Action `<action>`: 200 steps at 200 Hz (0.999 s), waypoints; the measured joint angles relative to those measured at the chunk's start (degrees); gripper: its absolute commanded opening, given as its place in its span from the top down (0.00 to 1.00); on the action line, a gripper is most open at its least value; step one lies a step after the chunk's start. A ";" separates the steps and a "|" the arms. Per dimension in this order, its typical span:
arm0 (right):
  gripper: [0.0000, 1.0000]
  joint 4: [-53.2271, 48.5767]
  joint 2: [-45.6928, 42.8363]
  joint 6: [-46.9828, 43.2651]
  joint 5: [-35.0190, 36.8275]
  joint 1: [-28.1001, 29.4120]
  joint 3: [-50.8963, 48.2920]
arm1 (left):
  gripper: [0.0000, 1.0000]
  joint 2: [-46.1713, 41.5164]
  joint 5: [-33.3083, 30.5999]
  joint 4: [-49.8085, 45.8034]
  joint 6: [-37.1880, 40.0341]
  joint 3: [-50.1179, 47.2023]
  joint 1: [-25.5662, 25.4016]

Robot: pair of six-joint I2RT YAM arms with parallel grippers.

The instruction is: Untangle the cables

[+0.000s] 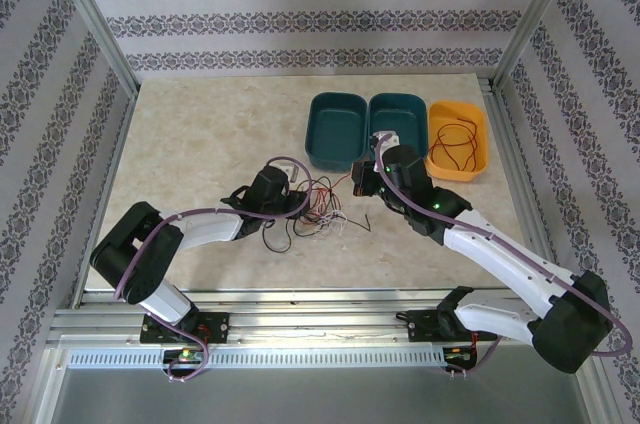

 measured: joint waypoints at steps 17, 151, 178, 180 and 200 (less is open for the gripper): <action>1.00 -0.37 -1.03 0.00 0.33 0.00 0.09 | 0.72 -0.02 -0.83 0.02 -0.04 -0.55 0.00; 1.00 -16.20 -11.52 -3.48 12.02 -2.91 6.88 | 0.78 -5.31 -5.01 -0.20 -2.19 -6.38 3.63; 1.00 -19.50 -14.05 -4.50 14.78 -4.63 9.33 | 0.80 -6.64 -5.68 -0.28 -2.40 -6.84 4.52; 1.00 -19.82 -14.23 -4.52 14.93 -4.76 9.53 | 0.80 -6.71 -5.66 -0.28 -2.43 -6.86 4.57; 1.00 -22.01 -15.32 -5.11 16.35 -5.86 11.47 | 0.81 -6.99 -5.88 -0.44 -2.51 -6.99 5.03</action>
